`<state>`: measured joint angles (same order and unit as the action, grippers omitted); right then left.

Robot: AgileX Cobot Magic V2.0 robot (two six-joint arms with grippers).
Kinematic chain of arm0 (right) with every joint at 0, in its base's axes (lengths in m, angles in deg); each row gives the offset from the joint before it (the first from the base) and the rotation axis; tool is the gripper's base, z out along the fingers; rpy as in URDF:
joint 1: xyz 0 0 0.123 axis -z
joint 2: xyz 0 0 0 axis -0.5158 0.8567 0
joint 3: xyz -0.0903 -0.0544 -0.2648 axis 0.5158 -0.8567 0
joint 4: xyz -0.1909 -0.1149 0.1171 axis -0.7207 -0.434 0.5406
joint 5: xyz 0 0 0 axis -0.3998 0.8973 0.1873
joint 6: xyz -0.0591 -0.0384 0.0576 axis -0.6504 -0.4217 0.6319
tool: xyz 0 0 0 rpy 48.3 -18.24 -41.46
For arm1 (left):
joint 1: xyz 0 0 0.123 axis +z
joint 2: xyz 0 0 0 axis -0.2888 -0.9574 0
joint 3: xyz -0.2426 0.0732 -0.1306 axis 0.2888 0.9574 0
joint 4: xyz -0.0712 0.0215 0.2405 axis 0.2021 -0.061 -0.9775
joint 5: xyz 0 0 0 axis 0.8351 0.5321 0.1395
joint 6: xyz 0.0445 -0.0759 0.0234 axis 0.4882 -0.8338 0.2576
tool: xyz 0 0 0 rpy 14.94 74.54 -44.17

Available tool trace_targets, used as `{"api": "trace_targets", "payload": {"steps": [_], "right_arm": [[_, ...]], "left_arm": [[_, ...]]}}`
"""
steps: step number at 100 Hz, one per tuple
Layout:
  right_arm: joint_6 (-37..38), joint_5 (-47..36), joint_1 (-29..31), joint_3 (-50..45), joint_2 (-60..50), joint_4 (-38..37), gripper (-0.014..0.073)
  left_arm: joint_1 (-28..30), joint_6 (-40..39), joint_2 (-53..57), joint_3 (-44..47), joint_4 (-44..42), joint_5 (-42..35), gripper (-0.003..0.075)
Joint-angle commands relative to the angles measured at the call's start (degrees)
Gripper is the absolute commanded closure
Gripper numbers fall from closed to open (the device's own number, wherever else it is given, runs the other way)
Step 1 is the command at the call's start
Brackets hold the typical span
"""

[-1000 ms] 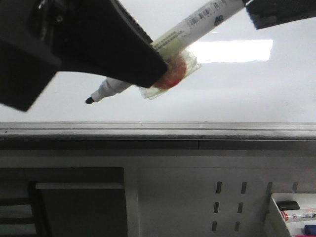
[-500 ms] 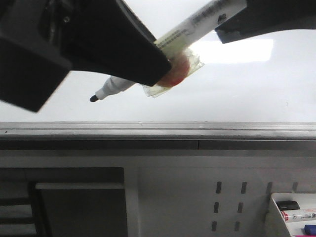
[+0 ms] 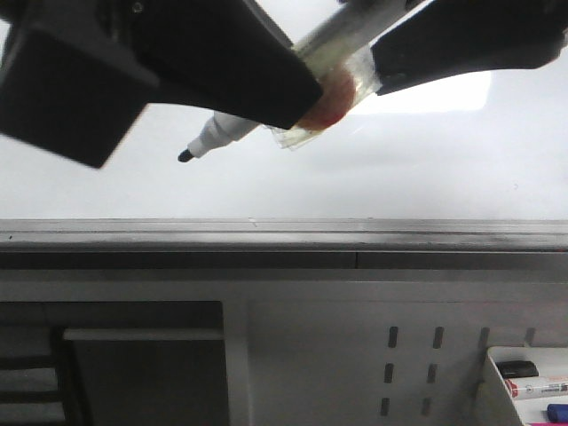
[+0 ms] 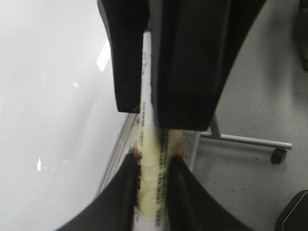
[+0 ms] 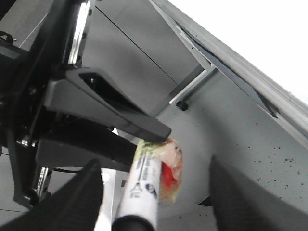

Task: Write number 4 on whiteboard

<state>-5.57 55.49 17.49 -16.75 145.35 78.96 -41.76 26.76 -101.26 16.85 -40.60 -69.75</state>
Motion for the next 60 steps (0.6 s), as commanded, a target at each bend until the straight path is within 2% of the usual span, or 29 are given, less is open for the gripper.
{"api": "trace_targets", "payload": {"steps": [1,30,50,60], "right_arm": [[-0.6,1.2,-0.1,1.9,-0.8,3.5,0.0264],[-2.1,1.9,-0.1,1.9,-0.8,3.9,0.0411],[-3.0,2.5,-0.1,1.9,-0.8,3.9,0.0664],[-3.3,3.5,-0.1,1.9,-0.8,4.0,0.0664]], "left_arm": [[-0.4,0.0,0.9,-1.9,-0.8,-4.8,0.0741],[-0.4,0.0,0.9,-1.9,-0.8,-5.9,0.0741],[-0.4,0.0,0.9,-1.9,-0.8,-5.9,0.0741],[-0.4,0.0,0.9,-1.9,-0.8,-5.9,0.074]]}}
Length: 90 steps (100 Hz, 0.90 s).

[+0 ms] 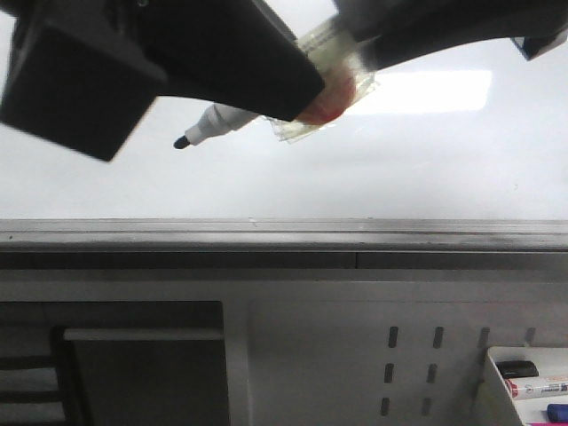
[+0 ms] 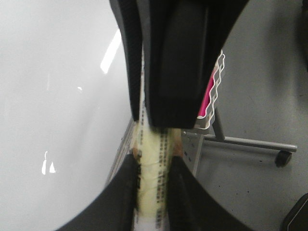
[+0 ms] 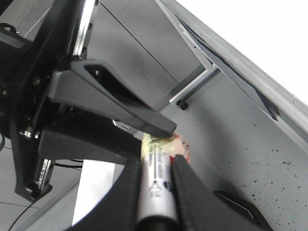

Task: Write number 4 on whiteboard

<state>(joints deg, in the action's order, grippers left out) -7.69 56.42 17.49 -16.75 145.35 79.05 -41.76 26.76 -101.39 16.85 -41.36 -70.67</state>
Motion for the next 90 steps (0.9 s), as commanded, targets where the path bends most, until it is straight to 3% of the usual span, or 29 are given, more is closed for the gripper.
{"api": "trace_targets", "payload": {"steps": [1,12,19,38,43,60,90], "right_arm": [[-1.3,2.8,-0.1,1.9,-0.8,3.9,0.0664],[-2.0,3.2,-0.1,1.9,-0.8,4.1,0.0656],[-2.0,2.9,-0.1,1.9,-0.8,4.1,0.0653],[-2.0,0.3,-0.1,1.9,-1.3,4.1,0.0643],[-2.0,-0.8,-0.1,1.6,-1.7,4.1,0.0643],[-2.4,-8.3,-0.1,-1.0,-6.2,4.1,0.0643],[-9.2,-22.8,-0.1,-6.3,-16.3,7.6,0.0643]], "left_arm": [[-0.4,0.0,1.1,-1.9,0.0,-5.0,0.074],[-0.4,0.0,1.2,-1.9,0.6,-4.9,0.073],[-0.4,0.0,1.5,-1.9,1.6,-4.8,0.0668],[0.2,-0.1,3.9,-1.9,2.9,-4.6,0.0321],[1.2,-1.1,5.0,-1.9,3.0,-4.5,0.027],[8.1,-4.2,9.8,-1.8,4.0,-3.4,0.026],[28.0,-4.2,21.8,5.2,15.8,-7.6,0.026]]}}
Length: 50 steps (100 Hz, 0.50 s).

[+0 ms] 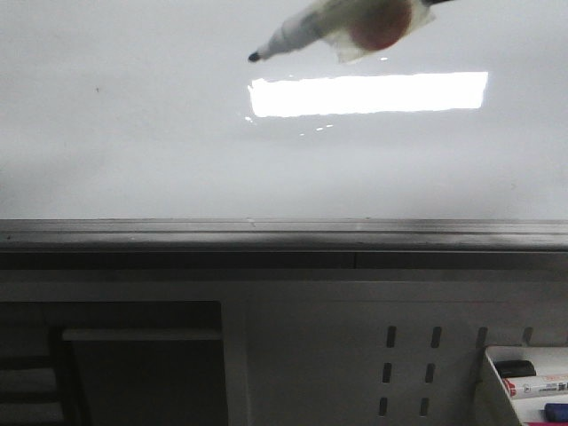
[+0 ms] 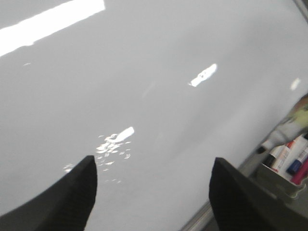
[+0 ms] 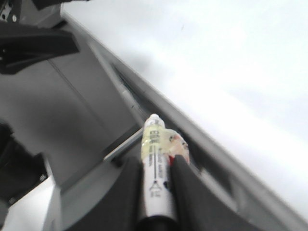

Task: Write number 4 on whiteboard

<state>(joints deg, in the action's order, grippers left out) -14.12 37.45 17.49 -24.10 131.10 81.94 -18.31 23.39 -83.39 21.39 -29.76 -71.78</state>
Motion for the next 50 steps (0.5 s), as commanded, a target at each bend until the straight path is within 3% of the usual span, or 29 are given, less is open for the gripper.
{"api": "trace_targets", "payload": {"steps": [1,20,34,50], "right_arm": [[-3.1,-4.2,-0.1,1.0,-2.0,5.1,0.0643],[-10.6,-7.0,-0.1,1.0,0.7,13.0,0.0643],[-17.3,-7.0,-0.1,2.2,5.7,19.6,0.0643],[-19.9,-9.3,-2.6,6.6,10.7,20.1,0.0643]], "left_arm": [[4.9,-0.8,4.1,1.1,4.8,-6.8,0.026],[12.9,-0.8,9.6,5.5,8.3,-9.4,0.026],[14.2,-0.8,10.2,6.2,8.4,-9.1,0.026],[14.2,-0.8,10.2,6.2,8.4,-9.1,0.026]]}}
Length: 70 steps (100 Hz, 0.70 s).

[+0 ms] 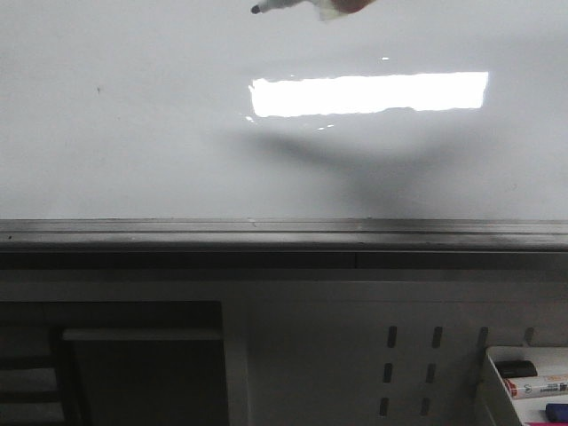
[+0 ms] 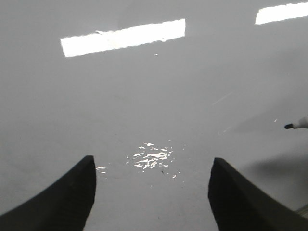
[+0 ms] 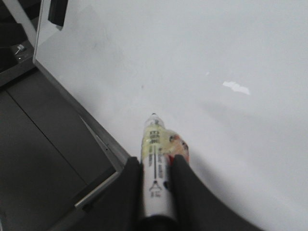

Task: Write number 4 on whiteboard

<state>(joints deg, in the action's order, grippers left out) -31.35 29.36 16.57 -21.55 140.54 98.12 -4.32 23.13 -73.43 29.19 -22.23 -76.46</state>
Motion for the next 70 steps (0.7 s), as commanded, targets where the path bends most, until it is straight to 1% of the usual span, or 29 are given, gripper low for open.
{"api": "trace_targets", "payload": {"steps": [1,19,33,42,54,70], "right_arm": [[-2.7,-1.5,-2.0,4.3,1.7,3.9,0.0643],[-6.2,-12.5,-10.8,9.4,6.6,3.5,0.0643],[-8.3,-22.7,-15.9,11.4,9.5,3.5,0.0643],[-9.0,-26.5,-16.9,11.9,10.5,3.5,0.0643],[-9.1,-28.8,-16.9,11.9,11.7,3.5,0.0643],[-9.1,-28.2,-16.9,11.9,14.3,3.7,0.0643]], "left_arm": [[0.2,-0.5,0.2,-1.6,0.8,-4.4,0.026],[0.2,-0.5,0.2,-1.6,0.8,-4.4,0.026],[0.2,-0.5,0.2,-1.6,0.8,-4.4,0.026],[0.2,-0.5,0.2,-1.6,0.8,-4.4,0.026],[0.2,-0.5,0.2,-1.6,0.8,-4.4,0.026],[0.2,-0.5,0.2,-1.6,0.8,-4.4,0.026]]}}
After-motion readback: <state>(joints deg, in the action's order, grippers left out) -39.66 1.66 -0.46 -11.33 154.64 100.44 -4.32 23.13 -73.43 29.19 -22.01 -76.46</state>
